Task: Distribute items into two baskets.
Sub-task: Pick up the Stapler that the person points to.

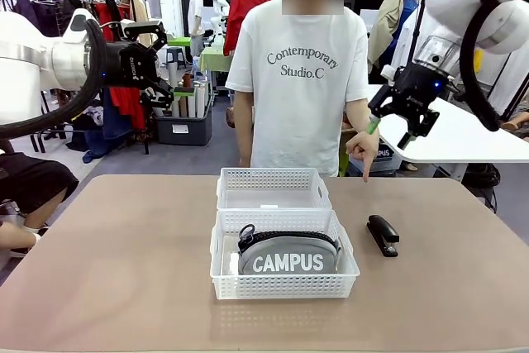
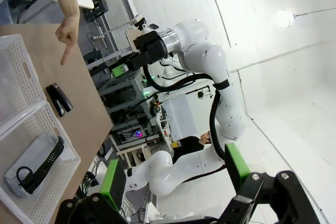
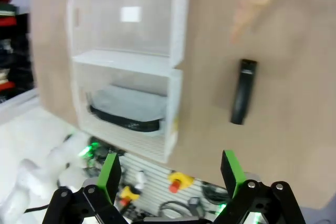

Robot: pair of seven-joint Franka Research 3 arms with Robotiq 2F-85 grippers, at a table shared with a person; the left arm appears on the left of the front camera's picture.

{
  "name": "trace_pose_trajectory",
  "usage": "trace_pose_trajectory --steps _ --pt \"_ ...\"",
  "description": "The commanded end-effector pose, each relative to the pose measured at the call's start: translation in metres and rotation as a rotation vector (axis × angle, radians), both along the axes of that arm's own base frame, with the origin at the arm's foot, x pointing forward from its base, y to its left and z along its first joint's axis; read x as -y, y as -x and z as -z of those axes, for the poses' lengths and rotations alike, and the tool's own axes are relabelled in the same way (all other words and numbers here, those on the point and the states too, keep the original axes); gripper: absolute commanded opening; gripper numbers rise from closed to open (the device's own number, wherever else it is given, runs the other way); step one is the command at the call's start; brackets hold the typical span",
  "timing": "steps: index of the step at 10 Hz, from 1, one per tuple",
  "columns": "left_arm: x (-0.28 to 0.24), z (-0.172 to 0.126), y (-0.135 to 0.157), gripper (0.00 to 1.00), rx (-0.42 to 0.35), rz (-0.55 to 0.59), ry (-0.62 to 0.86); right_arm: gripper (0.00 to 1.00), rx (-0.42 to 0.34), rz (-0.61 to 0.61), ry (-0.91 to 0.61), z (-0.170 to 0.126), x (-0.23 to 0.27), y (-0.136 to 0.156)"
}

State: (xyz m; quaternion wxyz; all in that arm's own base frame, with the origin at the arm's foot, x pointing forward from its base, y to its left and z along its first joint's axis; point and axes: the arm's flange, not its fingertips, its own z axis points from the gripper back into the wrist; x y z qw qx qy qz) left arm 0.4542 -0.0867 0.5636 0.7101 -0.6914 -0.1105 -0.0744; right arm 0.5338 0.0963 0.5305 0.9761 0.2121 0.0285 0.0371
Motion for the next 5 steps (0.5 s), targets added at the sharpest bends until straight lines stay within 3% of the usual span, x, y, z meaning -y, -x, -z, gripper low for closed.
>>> trace_pose_trajectory --steps 1,4,5 --pt "-0.001 -0.002 0.001 1.0 -0.005 -0.002 0.014 1.0 0.022 0.02 0.167 0.002 -0.004 0.005" --pt "-0.001 -0.002 0.001 1.0 -0.005 -0.002 0.014 1.0 0.043 0.046 0.342 0.019 0.007 0.003" --pt "-0.001 -0.002 0.001 1.0 -0.005 -0.002 0.014 1.0 0.071 0.028 0.265 0.02 0.008 -0.004"
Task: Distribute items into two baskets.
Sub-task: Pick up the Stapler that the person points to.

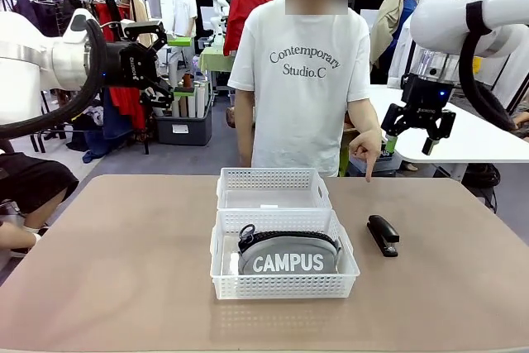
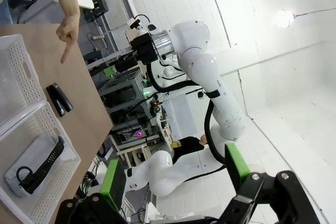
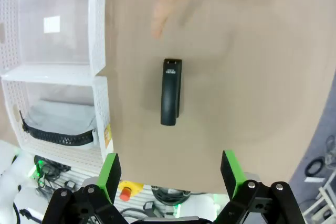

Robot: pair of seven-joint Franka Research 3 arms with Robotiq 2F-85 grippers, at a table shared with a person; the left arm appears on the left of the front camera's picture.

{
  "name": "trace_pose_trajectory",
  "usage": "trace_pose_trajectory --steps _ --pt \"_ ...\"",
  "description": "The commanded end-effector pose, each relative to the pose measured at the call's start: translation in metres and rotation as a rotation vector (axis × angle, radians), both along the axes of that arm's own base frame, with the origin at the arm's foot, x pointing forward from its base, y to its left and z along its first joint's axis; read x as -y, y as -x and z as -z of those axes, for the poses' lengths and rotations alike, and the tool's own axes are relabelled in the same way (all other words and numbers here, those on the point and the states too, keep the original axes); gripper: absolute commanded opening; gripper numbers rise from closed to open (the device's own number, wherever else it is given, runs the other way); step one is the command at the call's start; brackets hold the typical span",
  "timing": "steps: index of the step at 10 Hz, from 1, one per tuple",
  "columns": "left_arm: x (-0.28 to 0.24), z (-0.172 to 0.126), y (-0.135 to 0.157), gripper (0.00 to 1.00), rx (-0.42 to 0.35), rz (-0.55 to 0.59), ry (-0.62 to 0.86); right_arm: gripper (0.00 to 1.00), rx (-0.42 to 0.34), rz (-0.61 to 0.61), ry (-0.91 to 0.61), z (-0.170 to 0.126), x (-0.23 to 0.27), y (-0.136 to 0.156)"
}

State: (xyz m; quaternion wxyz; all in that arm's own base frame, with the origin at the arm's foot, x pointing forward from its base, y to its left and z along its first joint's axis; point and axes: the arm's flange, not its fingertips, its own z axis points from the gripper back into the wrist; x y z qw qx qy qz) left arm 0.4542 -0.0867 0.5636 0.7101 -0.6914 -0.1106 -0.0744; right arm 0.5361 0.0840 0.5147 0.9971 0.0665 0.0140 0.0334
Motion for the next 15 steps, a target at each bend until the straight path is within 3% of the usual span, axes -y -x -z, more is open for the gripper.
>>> trace_pose_trajectory --steps 1,4,5,6,10,15 --pt "0.0 -0.002 0.001 1.0 -0.005 -0.001 0.014 1.0 -0.012 -0.005 -0.003 -0.003 -0.001 0.002" --pt "0.0 -0.002 0.001 1.0 -0.005 -0.001 0.014 1.0 -0.004 -0.001 -0.001 0.001 0.0 0.0" --pt "0.0 -0.002 0.001 1.0 -0.005 -0.001 0.014 1.0 0.023 -0.033 0.074 0.021 -0.006 0.01" --pt "0.0 -0.002 0.001 1.0 -0.005 -0.001 0.014 1.0 0.099 -0.004 0.13 0.044 -0.015 0.023" --pt "0.0 -0.002 0.001 1.0 -0.005 -0.001 0.014 1.0 0.148 0.025 0.202 0.108 -0.028 0.044" --pt "0.0 -0.002 0.001 1.0 -0.005 -0.001 0.014 1.0 0.038 0.039 0.087 0.162 -0.024 0.041"
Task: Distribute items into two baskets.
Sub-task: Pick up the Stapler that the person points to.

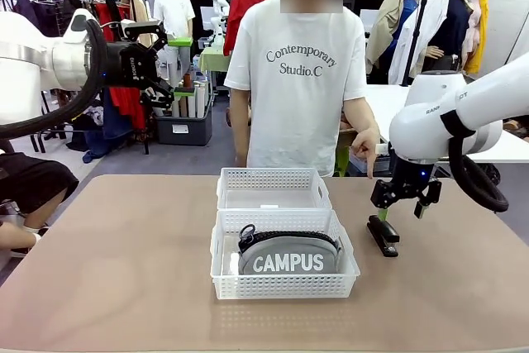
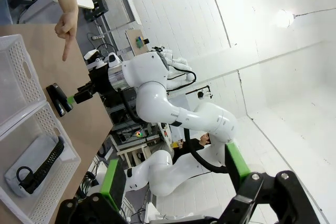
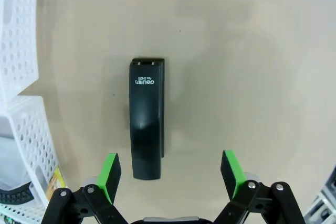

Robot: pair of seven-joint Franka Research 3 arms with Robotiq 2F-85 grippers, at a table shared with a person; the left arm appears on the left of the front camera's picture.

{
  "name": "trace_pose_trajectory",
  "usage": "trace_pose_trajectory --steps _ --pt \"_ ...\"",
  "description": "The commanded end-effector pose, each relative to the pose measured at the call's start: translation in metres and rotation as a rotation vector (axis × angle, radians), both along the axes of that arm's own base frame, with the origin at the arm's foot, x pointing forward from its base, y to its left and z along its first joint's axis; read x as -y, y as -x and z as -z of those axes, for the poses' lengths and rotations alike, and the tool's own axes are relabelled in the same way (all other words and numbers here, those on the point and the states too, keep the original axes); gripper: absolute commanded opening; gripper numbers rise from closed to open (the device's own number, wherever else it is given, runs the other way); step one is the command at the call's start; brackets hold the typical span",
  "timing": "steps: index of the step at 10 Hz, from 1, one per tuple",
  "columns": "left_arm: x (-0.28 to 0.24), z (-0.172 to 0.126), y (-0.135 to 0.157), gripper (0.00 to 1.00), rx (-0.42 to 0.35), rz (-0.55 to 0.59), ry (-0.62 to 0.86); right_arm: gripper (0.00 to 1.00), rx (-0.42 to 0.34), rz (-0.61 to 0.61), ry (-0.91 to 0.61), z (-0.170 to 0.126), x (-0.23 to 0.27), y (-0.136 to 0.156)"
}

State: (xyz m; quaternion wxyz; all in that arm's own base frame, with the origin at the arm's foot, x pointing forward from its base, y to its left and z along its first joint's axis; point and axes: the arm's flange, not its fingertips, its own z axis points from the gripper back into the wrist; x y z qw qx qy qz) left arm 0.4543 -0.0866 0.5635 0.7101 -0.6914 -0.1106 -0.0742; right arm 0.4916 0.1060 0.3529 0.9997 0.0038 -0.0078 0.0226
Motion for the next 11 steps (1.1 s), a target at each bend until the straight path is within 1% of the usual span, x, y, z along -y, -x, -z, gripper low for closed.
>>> trace_pose_trajectory --steps 1,5,8,9,11 --pt "0.0 -0.002 0.001 1.0 -0.005 -0.001 0.014 1.0 -0.011 0.013 -0.034 0.003 -0.004 -0.005" --pt "0.0 -0.002 0.001 1.0 -0.005 -0.001 0.014 1.0 -0.079 0.025 -0.02 0.019 -0.01 -0.015" --pt "0.0 -0.002 0.001 1.0 -0.005 -0.001 0.014 1.0 -0.099 0.023 -0.019 0.026 -0.017 -0.019" --pt "0.0 -0.002 0.001 1.0 -0.005 -0.001 0.014 0.81 -0.101 -0.021 -0.003 0.027 -0.018 -0.017" --pt "0.0 -0.002 0.001 1.0 -0.005 -0.001 0.014 0.42 -0.111 -0.025 -0.017 0.027 -0.019 -0.018"
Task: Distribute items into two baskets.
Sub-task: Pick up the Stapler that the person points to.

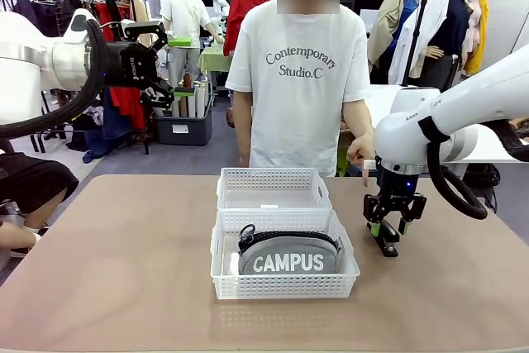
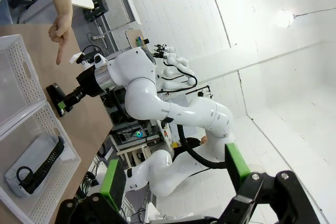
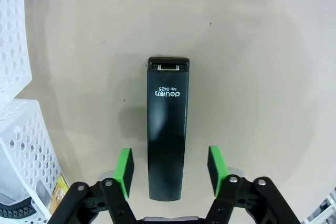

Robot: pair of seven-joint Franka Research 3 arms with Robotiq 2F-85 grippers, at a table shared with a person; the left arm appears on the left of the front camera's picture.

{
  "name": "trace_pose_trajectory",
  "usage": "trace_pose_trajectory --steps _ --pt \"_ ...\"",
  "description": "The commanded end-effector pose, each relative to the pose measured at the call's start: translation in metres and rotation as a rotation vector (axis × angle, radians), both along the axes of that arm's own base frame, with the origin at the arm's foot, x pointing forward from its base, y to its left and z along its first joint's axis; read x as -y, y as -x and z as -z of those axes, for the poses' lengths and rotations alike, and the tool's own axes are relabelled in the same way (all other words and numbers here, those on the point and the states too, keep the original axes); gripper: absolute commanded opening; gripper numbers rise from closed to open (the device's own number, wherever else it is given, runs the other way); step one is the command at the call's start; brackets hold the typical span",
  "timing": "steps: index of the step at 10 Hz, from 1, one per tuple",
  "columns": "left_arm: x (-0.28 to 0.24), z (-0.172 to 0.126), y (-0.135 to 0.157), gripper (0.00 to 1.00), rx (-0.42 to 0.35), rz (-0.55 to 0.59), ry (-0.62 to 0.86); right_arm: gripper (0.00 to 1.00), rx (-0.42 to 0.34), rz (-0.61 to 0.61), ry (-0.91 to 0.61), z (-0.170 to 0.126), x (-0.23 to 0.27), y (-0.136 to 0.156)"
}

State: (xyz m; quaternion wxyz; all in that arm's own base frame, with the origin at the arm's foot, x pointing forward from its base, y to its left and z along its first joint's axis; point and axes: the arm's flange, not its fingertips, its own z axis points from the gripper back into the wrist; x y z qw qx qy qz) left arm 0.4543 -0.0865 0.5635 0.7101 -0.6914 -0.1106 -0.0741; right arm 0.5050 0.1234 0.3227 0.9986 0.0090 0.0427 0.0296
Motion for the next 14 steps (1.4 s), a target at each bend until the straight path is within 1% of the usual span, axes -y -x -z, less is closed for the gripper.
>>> trace_pose_trajectory --steps 1,2,3,6,9,11,12,14 --pt "0.0 -0.002 0.002 1.0 -0.005 -0.001 0.014 0.22 -0.012 -0.011 -0.009 -0.002 -0.002 -0.005" --pt "0.0 -0.002 0.002 1.0 -0.005 -0.001 0.014 0.02 -0.014 -0.013 -0.01 -0.002 -0.003 -0.005" --pt "0.0 -0.002 0.002 1.0 -0.005 -0.001 0.014 0.0 -0.016 -0.008 -0.015 -0.002 -0.003 -0.005" --pt "0.0 -0.002 0.002 1.0 -0.005 -0.001 0.014 0.0 -0.012 0.002 -0.009 -0.01 -0.001 -0.005" --pt "0.0 -0.002 0.002 1.0 -0.005 -0.001 0.014 0.0 0.01 -0.012 -0.029 -0.032 -0.002 0.001" --pt "0.0 -0.002 0.002 1.0 -0.005 -0.001 0.014 0.0 0.035 -0.003 -0.054 -0.062 -0.01 0.002" --pt "0.0 -0.002 0.002 1.0 -0.005 -0.001 0.014 0.0 0.04 0.019 -0.035 -0.082 -0.017 0.001" --pt "0.0 -0.002 0.002 1.0 -0.005 -0.001 0.014 0.0 0.045 0.015 -0.054 -0.128 -0.032 0.0"
